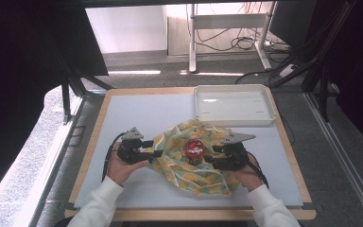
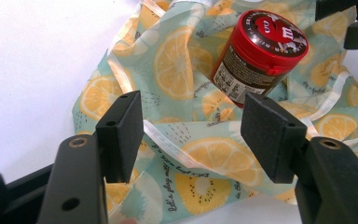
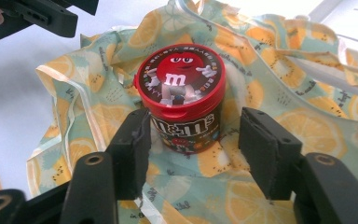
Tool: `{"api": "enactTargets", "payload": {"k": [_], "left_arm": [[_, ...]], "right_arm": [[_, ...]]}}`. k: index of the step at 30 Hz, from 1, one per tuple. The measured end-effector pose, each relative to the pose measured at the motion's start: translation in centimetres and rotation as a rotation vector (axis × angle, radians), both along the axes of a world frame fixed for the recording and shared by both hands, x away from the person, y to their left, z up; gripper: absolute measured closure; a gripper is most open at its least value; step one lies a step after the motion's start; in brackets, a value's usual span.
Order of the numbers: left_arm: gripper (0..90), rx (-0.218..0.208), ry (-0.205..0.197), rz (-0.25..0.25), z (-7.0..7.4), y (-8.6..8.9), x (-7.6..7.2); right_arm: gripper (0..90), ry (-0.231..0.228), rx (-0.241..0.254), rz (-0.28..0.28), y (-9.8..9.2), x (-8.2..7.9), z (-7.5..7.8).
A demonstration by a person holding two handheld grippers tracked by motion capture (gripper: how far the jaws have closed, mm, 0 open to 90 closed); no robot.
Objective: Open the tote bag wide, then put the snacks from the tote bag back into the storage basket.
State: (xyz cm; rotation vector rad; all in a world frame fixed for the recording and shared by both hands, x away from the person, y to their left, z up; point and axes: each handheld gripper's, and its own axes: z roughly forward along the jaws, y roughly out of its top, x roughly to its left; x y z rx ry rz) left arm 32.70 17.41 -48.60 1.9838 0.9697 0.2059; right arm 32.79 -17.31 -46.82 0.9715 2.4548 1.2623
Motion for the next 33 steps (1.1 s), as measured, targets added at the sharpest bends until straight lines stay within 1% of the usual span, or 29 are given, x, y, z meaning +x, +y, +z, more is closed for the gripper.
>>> {"api": "enactTargets", "payload": {"k": [2,4,6,10,13,15,18,20,23,25,26,28,33], "left_arm": [[38.7,-0.009,0.005,0.003,-0.1,-0.1,0.1],[38.2,0.003,0.004,0.001,-0.2,-0.3,0.1],[37.6,0.011,0.002,0.003,-0.2,-0.4,0.1],[37.1,-0.001,0.004,0.002,-0.2,-0.2,0.3],[37.2,-0.009,0.004,0.001,-0.2,-0.2,0.5],[37.1,-0.009,0.007,0.002,-0.3,-0.2,0.6],[36.9,-0.009,0.008,-0.001,-0.3,-0.3,0.5],[36.8,-0.006,0.004,0.001,-0.2,-0.2,0.4],[36.8,-0.01,0.002,0.006,-0.2,-0.1,0.4],[36.8,-0.01,0.002,0.014,-0.2,-0.1,0.4],[36.8,-0.01,0.002,0.014,-0.1,-0.1,0.4],[36.8,-0.006,0.001,0.014,-0.2,-0.1,0.4],[36.7,0.001,0.007,0.011,-0.4,-0.2,0.5]], "right_arm": [[38.6,0.007,0.003,0.008,0.0,0.1,0.2],[35.6,0.004,-0.009,0.013,0.2,0.2,0.4],[32.6,-0.002,-0.011,0.011,0.4,0.4,0.7],[27.9,-0.002,-0.017,0.009,0.8,0.7,1.7],[25.1,0.011,-0.019,0.016,1.3,1.2,2.3],[24.1,0.012,-0.018,0.015,1.8,1.7,2.6],[23.1,0.002,-0.039,0.02,2.9,2.3,2.9],[22.4,0.003,-0.037,0.019,3.6,2.7,3.1],[21.9,0.006,-0.045,0.024,4.3,3.1,3.0],[21.5,0.001,-0.063,0.025,4.9,3.3,2.8],[20.7,0.005,-0.081,0.033,5.1,3.3,2.6],[20.2,0.002,-0.108,0.035,5.2,3.3,2.2],[17.5,0.031,-0.126,0.032,5.2,3.3,1.3]]}}
